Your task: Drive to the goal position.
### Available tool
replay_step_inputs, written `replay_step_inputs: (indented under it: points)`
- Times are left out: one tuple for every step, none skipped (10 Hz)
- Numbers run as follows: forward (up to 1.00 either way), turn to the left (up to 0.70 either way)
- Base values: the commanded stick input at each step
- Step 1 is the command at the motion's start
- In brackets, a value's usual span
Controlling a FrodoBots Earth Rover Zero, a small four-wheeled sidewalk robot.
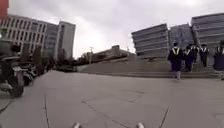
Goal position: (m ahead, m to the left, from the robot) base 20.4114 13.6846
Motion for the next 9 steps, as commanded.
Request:
replay_step_inputs:
  points:
    - [0.7,0.04]
    - [0.7,0.0]
    - [0.7,0.0]
    - [0.7,0.0]
    - [0.7,0.0]
    - [0.7,0.0]
    - [0.7,0.0]
    - [0.7,0.0]
    - [0.7,0.0]
